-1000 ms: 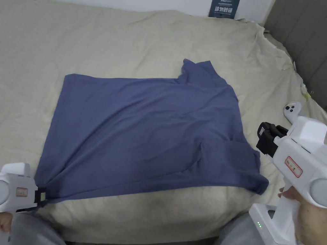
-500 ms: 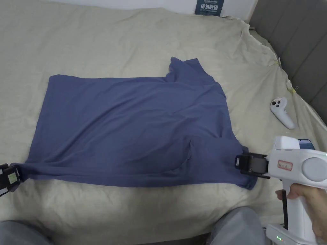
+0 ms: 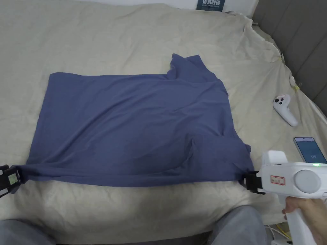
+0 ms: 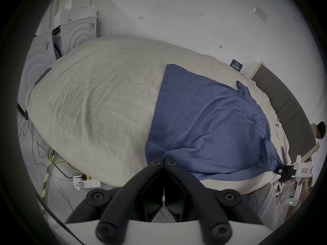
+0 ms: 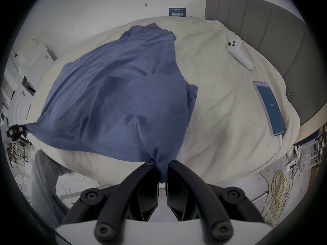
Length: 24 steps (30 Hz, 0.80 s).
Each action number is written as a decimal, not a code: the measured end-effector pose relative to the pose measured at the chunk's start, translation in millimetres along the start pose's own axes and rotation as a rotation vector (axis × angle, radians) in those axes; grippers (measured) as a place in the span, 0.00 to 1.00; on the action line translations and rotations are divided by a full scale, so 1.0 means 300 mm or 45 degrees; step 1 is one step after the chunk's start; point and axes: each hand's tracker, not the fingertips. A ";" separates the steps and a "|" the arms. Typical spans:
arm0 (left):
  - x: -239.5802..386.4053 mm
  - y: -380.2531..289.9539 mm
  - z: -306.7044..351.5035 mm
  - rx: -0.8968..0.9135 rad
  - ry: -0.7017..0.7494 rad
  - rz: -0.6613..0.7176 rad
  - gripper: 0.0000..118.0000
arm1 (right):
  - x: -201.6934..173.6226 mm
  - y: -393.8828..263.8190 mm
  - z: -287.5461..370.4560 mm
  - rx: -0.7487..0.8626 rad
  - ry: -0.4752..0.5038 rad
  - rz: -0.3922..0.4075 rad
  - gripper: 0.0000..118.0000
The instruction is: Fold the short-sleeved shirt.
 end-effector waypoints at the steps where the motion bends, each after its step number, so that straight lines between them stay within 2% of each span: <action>1: -0.008 0.014 0.003 -0.010 -0.008 -0.003 0.00 | 0.012 0.021 0.026 0.003 0.020 0.006 0.03; 3: -0.013 0.041 0.012 -0.018 -0.024 -0.013 0.00 | 0.029 0.069 0.074 0.018 0.040 0.015 0.03; 4: -0.014 0.060 0.015 -0.022 -0.029 -0.017 0.00 | -0.019 0.091 0.123 0.034 0.051 0.019 0.03; 5: -0.018 0.084 0.014 -0.018 -0.032 -0.023 0.00 | -0.016 0.119 0.139 0.051 0.058 0.014 0.03; 9: -0.005 0.197 -0.011 0.016 -0.039 -0.040 0.00 | -0.033 0.263 0.174 0.105 0.090 -0.053 0.03; 13: 0.023 0.311 -0.088 0.031 -0.046 -0.014 0.00 | -0.043 0.401 0.109 0.122 0.077 -0.150 0.03; 20: 0.139 0.480 -0.251 0.032 0.031 -0.015 0.00 | -0.112 0.608 -0.063 0.077 -0.053 -0.118 0.03; 24: 0.161 0.570 -0.400 0.008 0.084 -0.051 0.00 | -0.115 0.694 -0.171 0.020 -0.081 -0.148 0.03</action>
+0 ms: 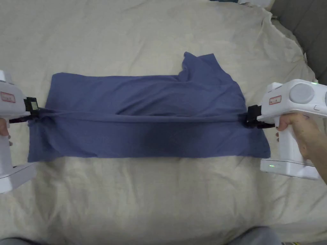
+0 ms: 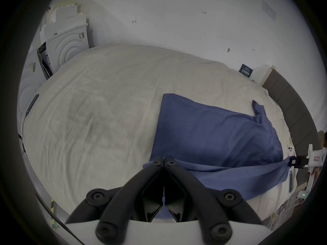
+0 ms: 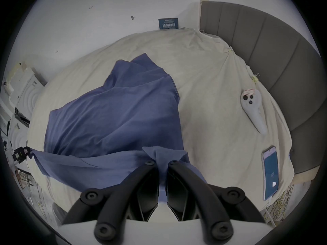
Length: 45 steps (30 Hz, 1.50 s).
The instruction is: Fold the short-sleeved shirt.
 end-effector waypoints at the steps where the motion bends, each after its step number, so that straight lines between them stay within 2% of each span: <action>1: -0.011 0.024 -0.057 -0.016 0.008 0.001 0.00 | -0.005 0.017 -0.027 -0.014 -0.015 -0.011 0.03; 8: 0.027 0.085 -0.291 -0.108 0.052 -0.056 0.00 | -0.005 0.108 -0.168 -0.075 -0.014 -0.082 0.03; 9: 0.025 0.086 -0.312 -0.123 0.055 -0.052 0.03 | -0.009 0.113 -0.177 -0.079 -0.013 -0.091 0.04; 11: 0.019 0.078 -0.326 -0.120 0.090 -0.055 0.24 | -0.021 0.119 -0.180 -0.064 -0.015 -0.084 0.06; 12: 0.015 0.078 -0.325 -0.116 0.104 -0.066 0.49 | -0.019 0.129 -0.179 -0.061 -0.022 -0.064 0.16; 13: 0.001 0.078 -0.318 -0.108 0.119 -0.075 0.68 | -0.023 0.134 -0.169 -0.057 -0.035 -0.037 0.35; 14: -0.011 0.081 -0.292 -0.072 0.132 -0.071 0.81 | -0.028 0.138 -0.150 -0.046 -0.045 -0.030 0.60; 15: -0.020 0.083 -0.266 -0.014 0.132 -0.057 0.88 | -0.026 0.140 -0.131 -0.026 -0.062 -0.023 0.81; 19: -0.061 0.083 -0.113 0.164 0.007 -0.017 0.88 | -0.039 0.119 0.010 0.289 -0.143 0.027 0.83; 22: -0.061 0.020 0.038 0.404 0.037 -0.064 0.90 | -0.045 0.055 0.162 0.504 -0.093 0.036 0.84; 25: -0.039 -0.078 0.177 0.632 0.078 -0.115 0.95 | -0.051 -0.051 0.310 0.705 -0.042 0.041 0.90; 28: -0.012 -0.175 0.269 0.760 0.106 -0.138 0.94 | -0.062 -0.159 0.421 0.849 -0.008 0.107 0.91; 31: 0.017 -0.271 0.343 0.783 0.108 -0.200 0.86 | -0.104 -0.286 0.504 0.968 -0.063 0.210 0.90; 32: 0.023 -0.303 0.362 0.786 0.084 -0.222 0.84 | -0.101 -0.322 0.516 0.999 -0.077 0.218 0.90; 34: 0.032 -0.356 0.404 0.797 0.073 -0.243 0.81 | -0.102 -0.398 0.545 1.028 -0.010 0.193 0.90; 37: 0.025 -0.413 0.447 0.806 0.031 -0.249 0.58 | -0.103 -0.480 0.569 1.051 0.013 0.163 0.85; 38: 0.022 -0.427 0.462 0.797 0.010 -0.241 0.51 | -0.103 -0.506 0.580 1.047 0.021 0.157 0.80; 40: 0.015 -0.451 0.487 0.794 -0.011 -0.220 0.27 | -0.102 -0.546 0.590 1.048 0.059 0.144 0.55; 41: 0.010 -0.457 0.492 0.797 -0.017 -0.208 0.14 | -0.104 -0.563 0.597 1.047 0.060 0.135 0.38; 42: 0.007 -0.466 0.502 0.804 -0.019 -0.193 0.02 | -0.108 -0.580 0.602 1.054 0.051 0.124 0.13; 43: 0.006 -0.472 0.510 0.811 -0.018 -0.179 0.00 | -0.108 -0.594 0.606 1.061 0.048 0.120 0.02; 45: 0.002 -0.482 0.520 0.812 -0.042 -0.169 0.00 | -0.108 -0.611 0.612 1.072 0.043 0.121 0.00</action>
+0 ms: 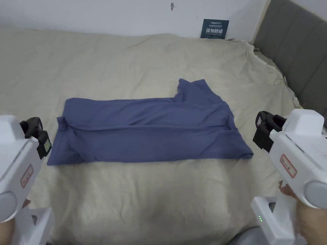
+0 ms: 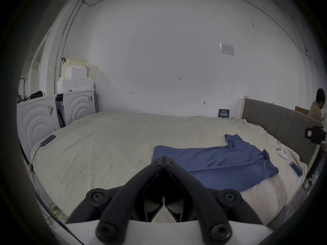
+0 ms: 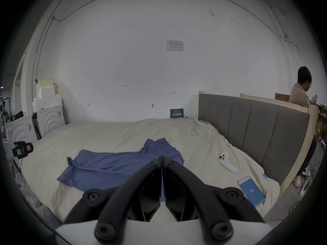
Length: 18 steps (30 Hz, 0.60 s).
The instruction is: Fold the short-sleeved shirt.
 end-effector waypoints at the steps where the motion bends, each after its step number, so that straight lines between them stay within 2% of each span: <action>1: 0.000 -0.001 0.004 -0.006 -0.006 0.007 0.00 | 0.001 -0.002 0.006 0.000 0.006 -0.001 0.00; 10: 0.024 -0.010 -0.020 -0.047 -0.036 -0.016 0.00 | 0.019 -0.019 -0.020 -0.015 0.023 0.021 0.00; 11: 0.021 -0.004 -0.036 -0.073 -0.035 -0.019 0.00 | -0.010 -0.016 -0.015 -0.020 0.025 0.027 0.00; 13: 0.013 0.004 -0.087 -0.176 -0.053 0.029 0.17 | -0.008 -0.016 -0.029 -0.029 0.030 0.033 0.00; 14: -0.002 0.009 -0.118 -0.219 -0.067 0.058 0.33 | -0.006 -0.016 -0.038 -0.033 0.035 0.035 0.00; 15: -0.013 0.013 -0.148 -0.257 -0.077 0.078 0.60 | -0.031 -0.014 -0.036 -0.035 0.036 0.037 0.00; 16: -0.017 0.015 -0.180 -0.309 -0.079 0.090 0.75 | -0.033 -0.015 -0.042 -0.038 0.035 0.038 0.00; 18: -0.033 0.020 -0.253 -0.412 -0.063 0.092 0.84 | -0.034 -0.018 -0.060 -0.048 0.040 0.033 0.00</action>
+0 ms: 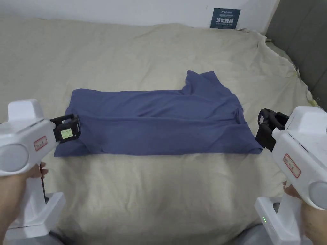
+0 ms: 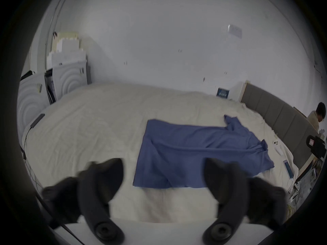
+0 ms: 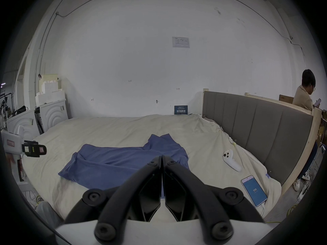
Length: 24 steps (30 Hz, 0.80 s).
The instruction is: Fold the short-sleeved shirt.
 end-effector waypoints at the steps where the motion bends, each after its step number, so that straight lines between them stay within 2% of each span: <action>1: -0.007 0.010 -0.033 -0.047 0.024 -0.006 0.87 | -0.014 0.000 -0.003 -0.009 -0.001 -0.006 0.00; 3: -0.016 0.023 -0.104 -0.120 0.063 -0.014 0.98 | -0.013 -0.005 -0.021 -0.022 0.004 -0.020 0.00; 8: -0.074 0.024 -0.341 -0.547 0.210 0.030 0.99 | -0.018 -0.017 -0.069 -0.066 -0.001 -0.020 0.00; 11: -0.103 -0.012 -0.445 -0.659 0.315 0.031 0.98 | -0.018 -0.029 -0.094 -0.098 -0.005 -0.016 0.00; 13: -0.122 -0.030 -0.487 -0.707 0.304 0.064 0.87 | -0.018 -0.037 -0.101 -0.112 -0.004 -0.005 0.00; 15: -0.120 -0.053 -0.491 -0.744 0.261 0.122 0.65 | -0.017 -0.044 -0.107 -0.133 -0.011 0.007 0.00; 17: -0.118 -0.074 -0.505 -0.756 0.235 0.146 0.62 | -0.010 -0.051 -0.117 -0.156 -0.018 0.010 0.00; 19: -0.093 -0.092 -0.493 -0.719 0.270 0.039 0.53 | -0.006 -0.058 -0.125 -0.174 -0.025 0.012 0.00; 20: -0.080 -0.092 -0.488 -0.717 0.244 -0.011 0.44 | -0.002 -0.061 -0.129 -0.185 -0.024 0.009 0.00; 21: -0.069 -0.086 -0.480 -0.714 0.230 -0.036 0.22 | 0.004 -0.064 -0.134 -0.198 -0.014 0.006 0.00; 22: -0.064 -0.083 -0.474 -0.710 0.216 -0.033 0.06 | 0.004 -0.065 -0.139 -0.211 -0.013 0.008 0.00; 24: -0.056 -0.078 -0.463 -0.690 0.185 -0.037 0.03 | 0.011 -0.067 -0.154 -0.232 -0.020 0.024 0.00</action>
